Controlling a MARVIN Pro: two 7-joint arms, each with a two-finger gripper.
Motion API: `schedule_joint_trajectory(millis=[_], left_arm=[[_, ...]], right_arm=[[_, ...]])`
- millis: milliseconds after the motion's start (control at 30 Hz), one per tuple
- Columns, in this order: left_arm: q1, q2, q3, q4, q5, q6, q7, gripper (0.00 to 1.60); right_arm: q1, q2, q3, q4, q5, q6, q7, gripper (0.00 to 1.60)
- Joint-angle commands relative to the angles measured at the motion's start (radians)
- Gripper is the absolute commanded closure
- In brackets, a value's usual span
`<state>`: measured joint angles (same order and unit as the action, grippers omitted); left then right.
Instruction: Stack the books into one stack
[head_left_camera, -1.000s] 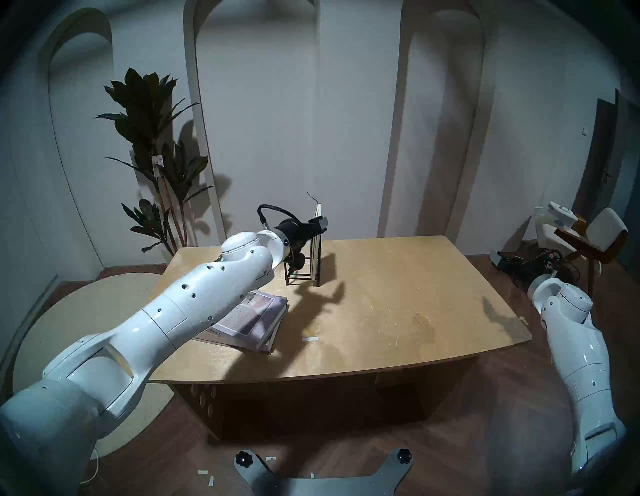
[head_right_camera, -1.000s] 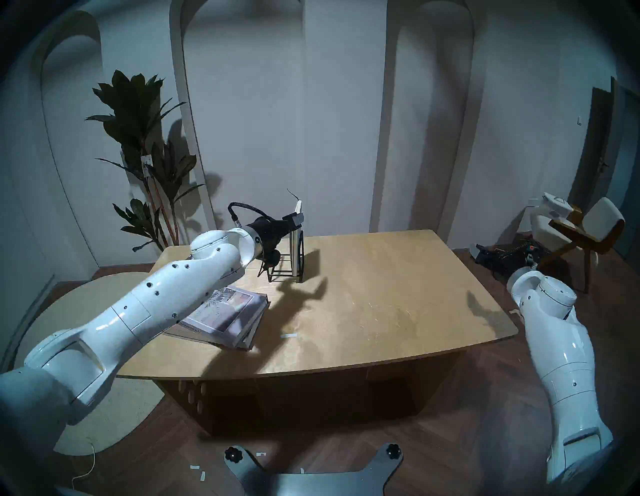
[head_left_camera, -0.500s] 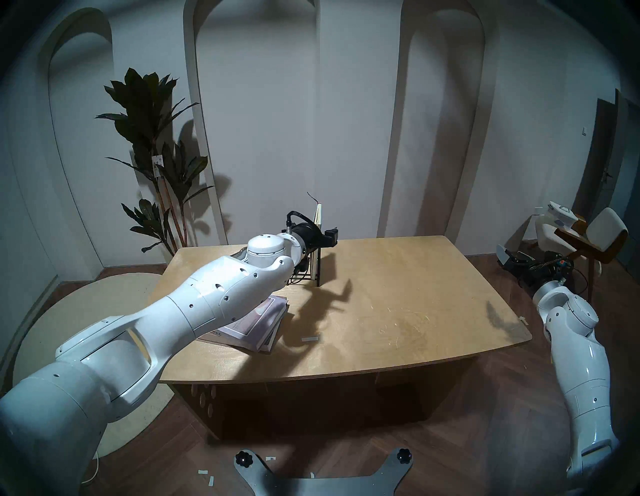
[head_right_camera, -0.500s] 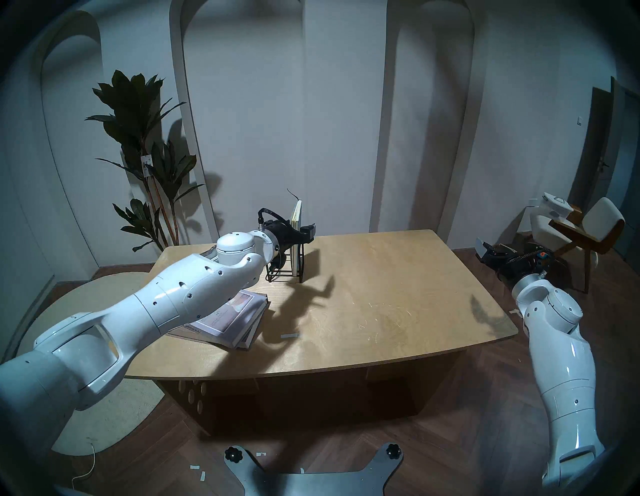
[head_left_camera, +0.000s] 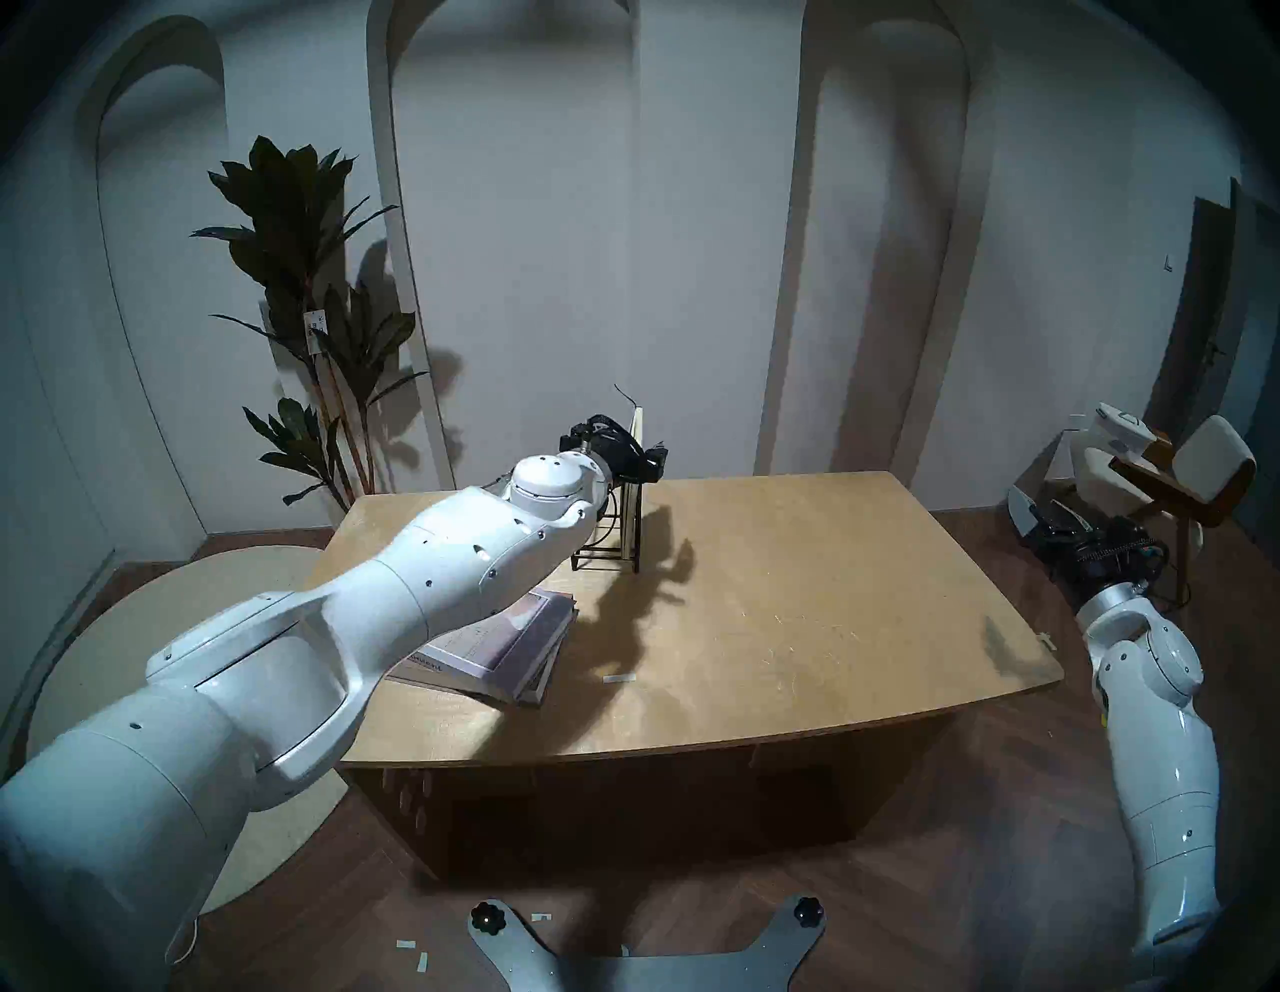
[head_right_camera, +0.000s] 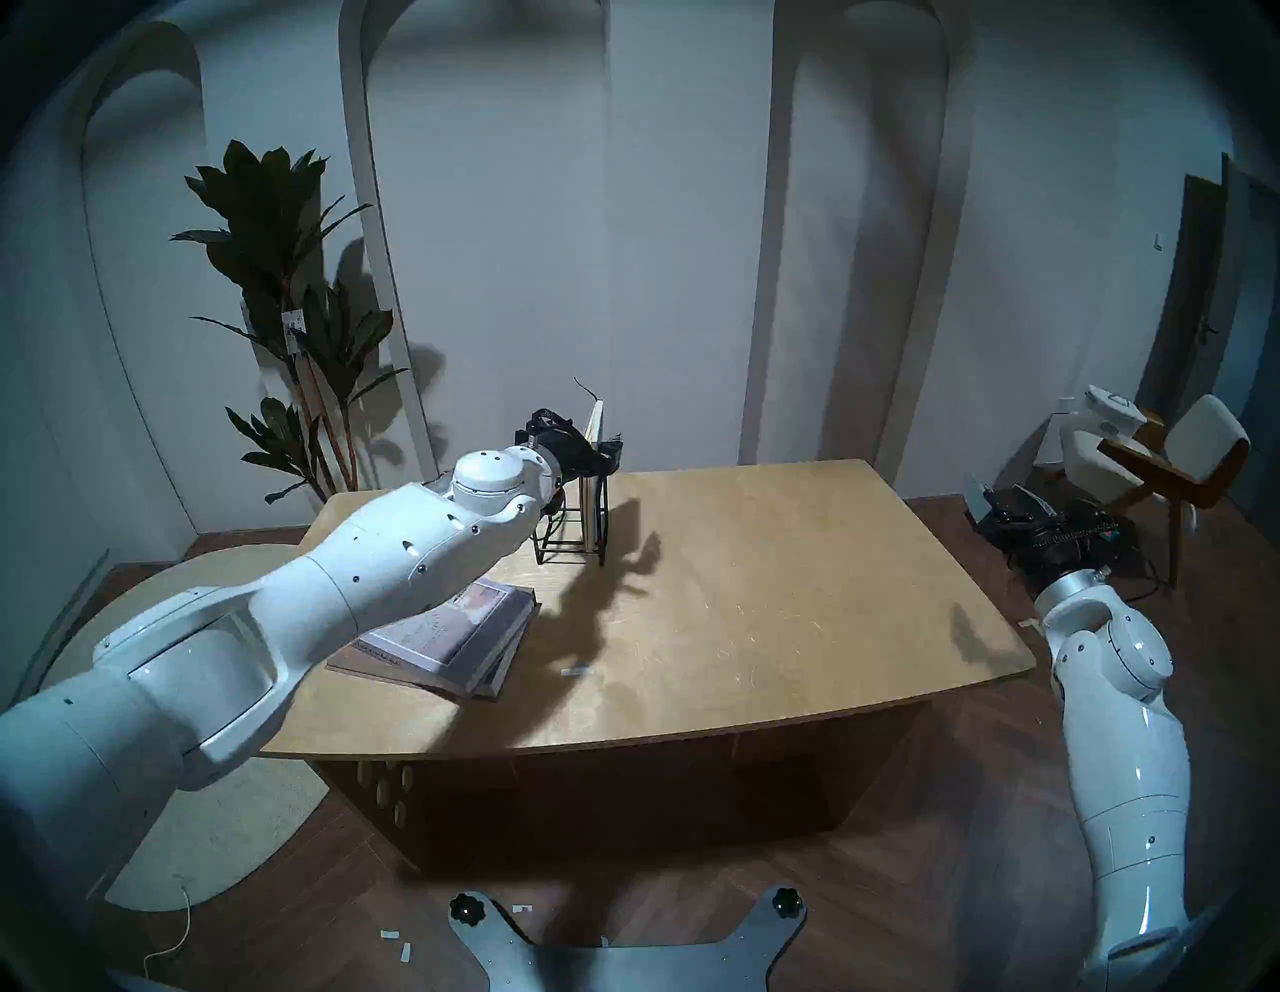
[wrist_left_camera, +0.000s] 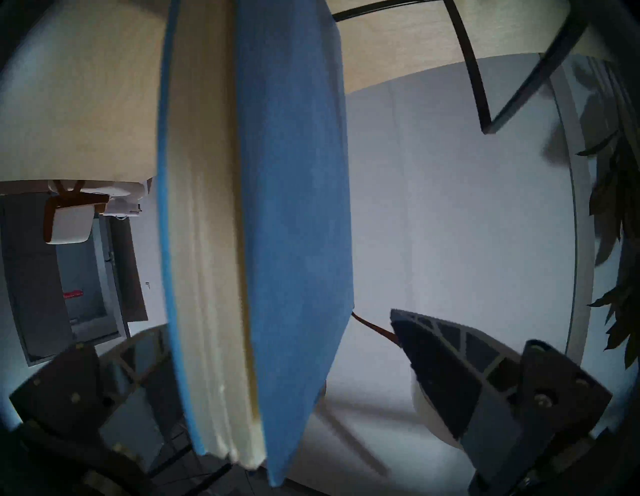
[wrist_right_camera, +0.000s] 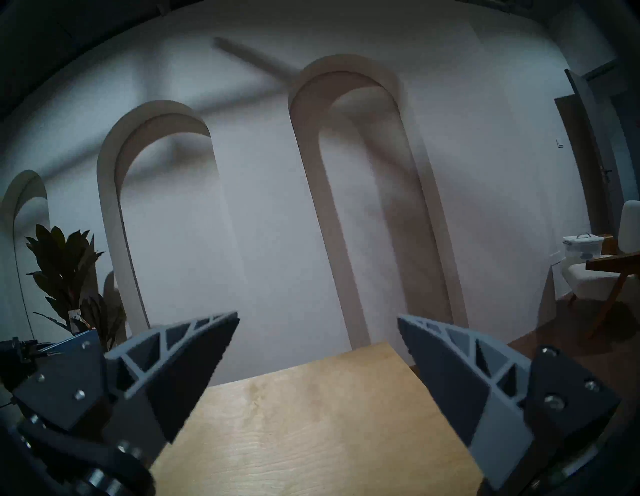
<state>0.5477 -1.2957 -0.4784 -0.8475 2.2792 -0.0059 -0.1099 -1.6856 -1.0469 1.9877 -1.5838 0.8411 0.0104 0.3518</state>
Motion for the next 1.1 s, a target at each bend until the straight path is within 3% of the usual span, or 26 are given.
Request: schedule_joint_trajectory(millis=[0, 67, 133, 167, 300, 667, 1067], left_arm=[[-0.069, -0.082, -0.034, 0.118, -0.027, 0.040, 0.059, 0.93], [-0.068, -0.103, -0.062, 0.162, -0.061, 0.043, 0.086, 0.99], [-0.078, -0.118, -0.054, 0.207, -0.052, 0.060, 0.114, 1.16], [-0.076, -0.123, -0.062, 0.217, -0.061, 0.071, 0.121, 1.58], [-0.097, -0.143, -0.092, 0.249, -0.084, 0.106, 0.142, 1.60], [-0.135, -0.139, -0.130, 0.222, -0.097, 0.168, 0.176, 1.60], [-0.166, -0.090, -0.179, 0.148, -0.098, 0.271, 0.205, 1.60]], right_arm=[[-0.030, -0.023, 0.028, -0.039, 0.001, -0.076, 0.045, 0.00], [-0.033, -0.027, 0.030, -0.038, 0.001, -0.089, 0.054, 0.00], [-0.035, -0.031, 0.032, -0.037, 0.001, -0.102, 0.063, 0.00], [-0.035, -0.032, 0.033, -0.037, 0.001, -0.105, 0.065, 0.00], [-0.036, -0.035, 0.034, -0.034, 0.001, -0.114, 0.074, 0.00], [-0.035, -0.040, 0.037, -0.030, 0.000, -0.123, 0.087, 0.00], [-0.032, -0.042, 0.038, -0.025, 0.000, -0.131, 0.100, 0.00]])
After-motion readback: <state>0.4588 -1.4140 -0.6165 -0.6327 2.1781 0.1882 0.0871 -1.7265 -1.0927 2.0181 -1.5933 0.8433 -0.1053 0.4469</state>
